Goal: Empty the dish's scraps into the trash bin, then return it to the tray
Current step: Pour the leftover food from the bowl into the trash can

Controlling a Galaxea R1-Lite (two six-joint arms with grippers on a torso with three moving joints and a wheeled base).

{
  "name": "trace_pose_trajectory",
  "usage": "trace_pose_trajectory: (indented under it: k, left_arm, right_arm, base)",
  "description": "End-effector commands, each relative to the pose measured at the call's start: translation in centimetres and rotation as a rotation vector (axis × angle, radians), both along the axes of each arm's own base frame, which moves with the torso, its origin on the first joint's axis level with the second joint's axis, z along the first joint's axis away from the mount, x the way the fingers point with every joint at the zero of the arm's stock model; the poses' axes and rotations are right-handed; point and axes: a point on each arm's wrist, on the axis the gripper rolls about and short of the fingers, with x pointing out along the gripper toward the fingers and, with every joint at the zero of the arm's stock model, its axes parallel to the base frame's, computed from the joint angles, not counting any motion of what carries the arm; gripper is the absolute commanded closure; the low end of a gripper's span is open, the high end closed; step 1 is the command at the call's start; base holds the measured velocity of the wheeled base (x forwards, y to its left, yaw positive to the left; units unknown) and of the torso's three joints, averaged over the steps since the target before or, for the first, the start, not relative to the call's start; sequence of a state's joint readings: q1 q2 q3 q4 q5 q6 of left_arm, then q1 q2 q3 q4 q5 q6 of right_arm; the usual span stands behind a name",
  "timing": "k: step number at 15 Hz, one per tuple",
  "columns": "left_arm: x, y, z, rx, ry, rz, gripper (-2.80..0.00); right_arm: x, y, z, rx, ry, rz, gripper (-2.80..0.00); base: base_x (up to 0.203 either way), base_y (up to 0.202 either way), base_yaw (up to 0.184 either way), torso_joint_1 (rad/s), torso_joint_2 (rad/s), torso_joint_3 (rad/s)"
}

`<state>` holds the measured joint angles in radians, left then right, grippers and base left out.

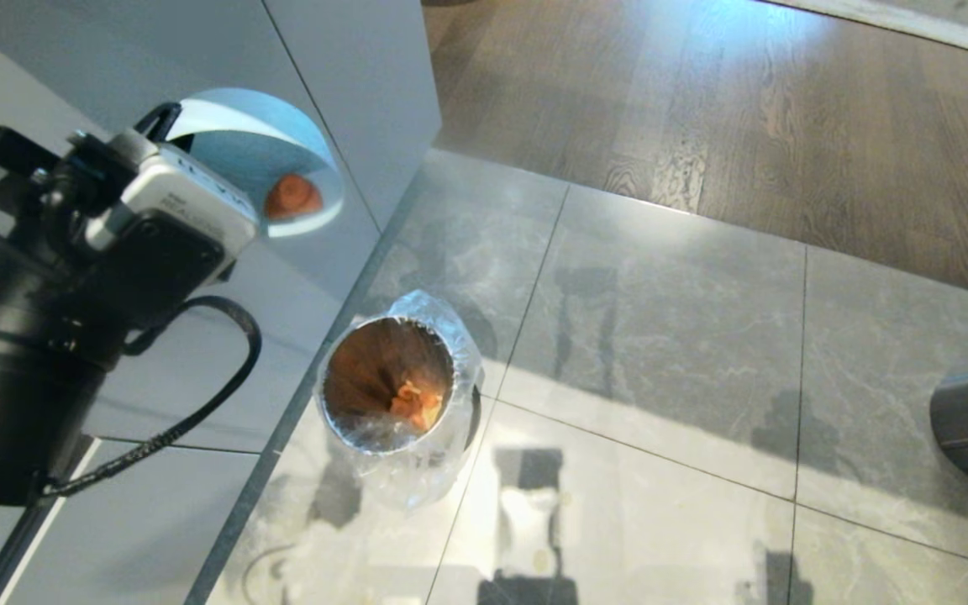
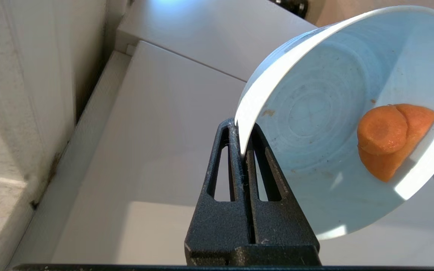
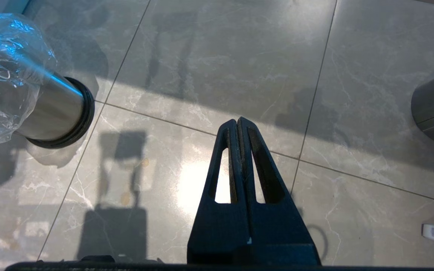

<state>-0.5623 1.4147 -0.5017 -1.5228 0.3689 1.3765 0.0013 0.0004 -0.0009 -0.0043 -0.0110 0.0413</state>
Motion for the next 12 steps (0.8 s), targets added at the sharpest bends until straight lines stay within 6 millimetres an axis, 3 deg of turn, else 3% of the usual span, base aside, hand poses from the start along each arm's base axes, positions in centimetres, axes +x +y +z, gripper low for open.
trace_pose_trajectory:
  k: [1,12]
  left_arm:
    - [-0.2,0.1,-0.1,-0.008,0.0,0.003,0.0]
    - [-1.2,0.0,1.0,0.03,-0.07,-0.057,0.0]
  right_arm:
    - [0.0,0.0,0.0,0.0,-0.001,0.001,0.0]
    - [0.0,0.0,0.0,0.0,0.0,0.001,0.0]
  base:
    - [0.0,0.0,0.0,0.0,0.0,0.0]
    - [0.0,0.0,0.0,0.0,0.0,0.0]
